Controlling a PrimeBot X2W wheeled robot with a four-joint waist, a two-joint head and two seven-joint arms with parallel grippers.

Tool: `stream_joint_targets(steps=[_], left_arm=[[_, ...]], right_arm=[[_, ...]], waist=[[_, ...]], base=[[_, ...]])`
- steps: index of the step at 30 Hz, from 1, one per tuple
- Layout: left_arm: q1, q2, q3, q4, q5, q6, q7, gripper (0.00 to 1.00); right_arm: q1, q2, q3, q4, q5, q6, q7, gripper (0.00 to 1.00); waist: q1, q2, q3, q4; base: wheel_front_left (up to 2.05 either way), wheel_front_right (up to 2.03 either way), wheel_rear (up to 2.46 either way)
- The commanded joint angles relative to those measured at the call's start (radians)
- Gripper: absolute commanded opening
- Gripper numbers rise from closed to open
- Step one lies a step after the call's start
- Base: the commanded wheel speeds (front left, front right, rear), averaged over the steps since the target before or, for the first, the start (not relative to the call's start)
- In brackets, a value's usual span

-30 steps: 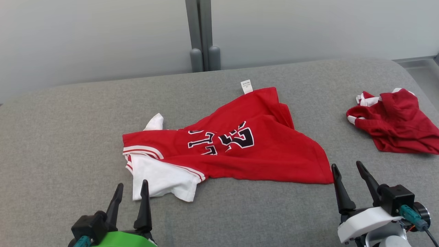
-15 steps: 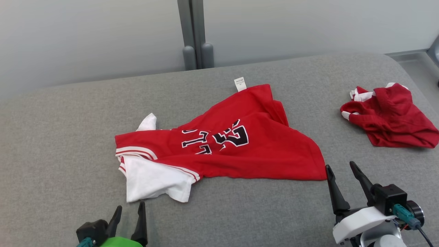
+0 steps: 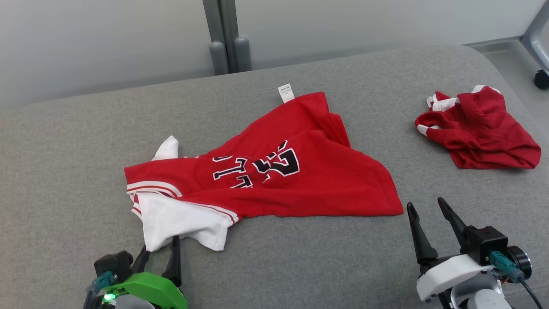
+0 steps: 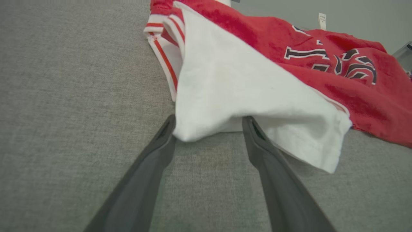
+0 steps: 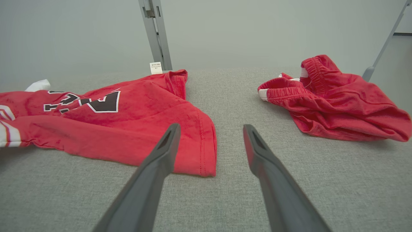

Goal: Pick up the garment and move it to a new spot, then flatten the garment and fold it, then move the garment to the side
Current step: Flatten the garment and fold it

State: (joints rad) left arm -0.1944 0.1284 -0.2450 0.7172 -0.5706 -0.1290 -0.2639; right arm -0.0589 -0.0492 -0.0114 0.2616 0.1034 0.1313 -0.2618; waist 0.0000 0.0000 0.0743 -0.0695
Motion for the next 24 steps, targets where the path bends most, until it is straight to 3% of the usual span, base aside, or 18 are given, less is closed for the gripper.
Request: stream_joint_targets(steps=[1,8,10,11,15,18,20,21,24], left_arm=[[-0.014,0.015,-0.012,-0.013,-0.006,-0.003,0.0,1.0],[0.04,0.04,-0.073,-0.108,0.006,-0.003,0.0,1.0],[0.054,0.041,-0.088,-0.123,0.002,-0.003,0.0,0.77],[0.059,0.041,-0.094,-0.126,-0.003,-0.003,0.0,0.49],[0.059,0.039,-0.107,-0.118,-0.024,-0.003,0.0,0.4],[0.037,0.029,-0.114,-0.093,-0.044,-0.003,0.0,0.28],[0.021,0.031,-0.122,-0.068,-0.053,-0.003,0.0,0.17],[0.015,0.031,-0.124,-0.056,-0.057,-0.003,0.0,0.01],[-0.003,0.03,-0.119,-0.062,-0.058,-0.003,0.0,0.0]], right_arm=[[-0.013,-0.003,-0.002,-0.002,-0.005,-0.001,-0.004,1.0],[-0.013,-0.003,-0.004,0.001,-0.001,-0.001,-0.004,1.0],[-0.014,-0.003,-0.005,0.004,-0.001,-0.001,-0.004,1.0],[-0.015,-0.003,-0.005,0.006,0.0,-0.001,-0.004,1.0],[-0.019,-0.003,-0.005,0.011,0.001,-0.001,-0.004,1.0],[-0.024,-0.003,-0.004,0.019,-0.001,-0.001,-0.004,1.0],[-0.028,-0.003,-0.006,0.03,-0.007,-0.001,-0.004,1.0],[-0.031,-0.003,-0.008,0.038,-0.009,-0.001,-0.004,1.0],[-0.037,-0.003,-0.022,0.079,-0.014,-0.001,-0.004,1.0]], waist=[[0.0,0.0,0.005,0.002],[0.0,0.0,0.009,0.016],[0.0,0.0,0.01,0.02],[0.0,0.0,0.011,0.022],[0.0,0.0,0.013,0.027],[0.0,0.0,0.014,0.027],[0.0,0.0,0.015,0.025],[0.0,0.0,0.016,0.022],[0.0,0.0,0.02,0.017]], base=[[0.0,0.0,0.0],[0.0,0.0,0.0],[0.0,0.0,0.0],[0.0,0.0,0.0],[0.0,0.0,0.0],[0.0,0.0,0.0],[0.0,0.0,0.0],[0.0,0.0,0.0],[0.0,0.0,0.0]])
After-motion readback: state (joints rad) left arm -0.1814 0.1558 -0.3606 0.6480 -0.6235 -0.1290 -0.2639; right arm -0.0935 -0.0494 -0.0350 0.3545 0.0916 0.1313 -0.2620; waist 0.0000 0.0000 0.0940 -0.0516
